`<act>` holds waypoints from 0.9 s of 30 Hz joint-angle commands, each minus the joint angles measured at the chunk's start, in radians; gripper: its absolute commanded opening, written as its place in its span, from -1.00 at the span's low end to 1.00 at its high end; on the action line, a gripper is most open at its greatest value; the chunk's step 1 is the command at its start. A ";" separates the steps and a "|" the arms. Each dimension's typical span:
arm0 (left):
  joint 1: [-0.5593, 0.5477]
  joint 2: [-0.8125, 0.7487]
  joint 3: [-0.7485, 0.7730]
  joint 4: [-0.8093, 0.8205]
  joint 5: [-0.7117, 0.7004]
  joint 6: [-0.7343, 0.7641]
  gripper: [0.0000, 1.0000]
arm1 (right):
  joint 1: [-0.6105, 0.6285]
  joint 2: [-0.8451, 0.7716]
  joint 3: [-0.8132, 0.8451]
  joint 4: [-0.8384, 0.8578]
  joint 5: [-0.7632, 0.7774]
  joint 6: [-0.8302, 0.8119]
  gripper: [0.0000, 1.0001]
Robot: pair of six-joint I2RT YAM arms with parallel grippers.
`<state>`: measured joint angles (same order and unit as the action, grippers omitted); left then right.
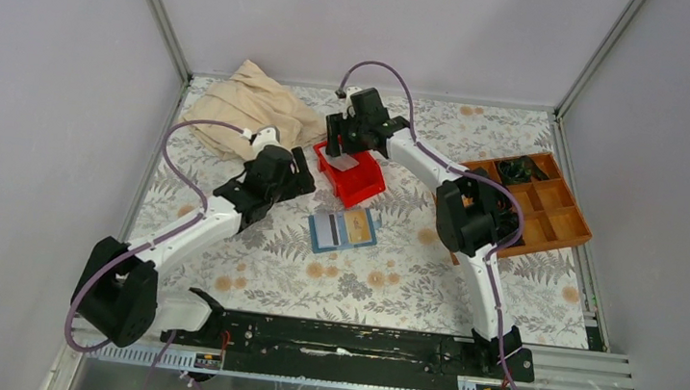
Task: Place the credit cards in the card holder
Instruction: Pick up the credit card from the storage box.
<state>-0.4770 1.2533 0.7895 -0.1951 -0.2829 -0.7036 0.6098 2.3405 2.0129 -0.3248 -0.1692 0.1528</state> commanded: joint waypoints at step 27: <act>0.063 0.488 0.193 0.165 0.078 -0.067 0.52 | -0.010 -0.038 -0.003 -0.016 -0.119 0.061 -0.05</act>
<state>-0.4244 1.7176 0.9447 -0.0639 -0.2123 -0.7502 0.5941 2.3432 2.0125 -0.3305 -0.2516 0.2005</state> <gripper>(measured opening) 0.764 0.484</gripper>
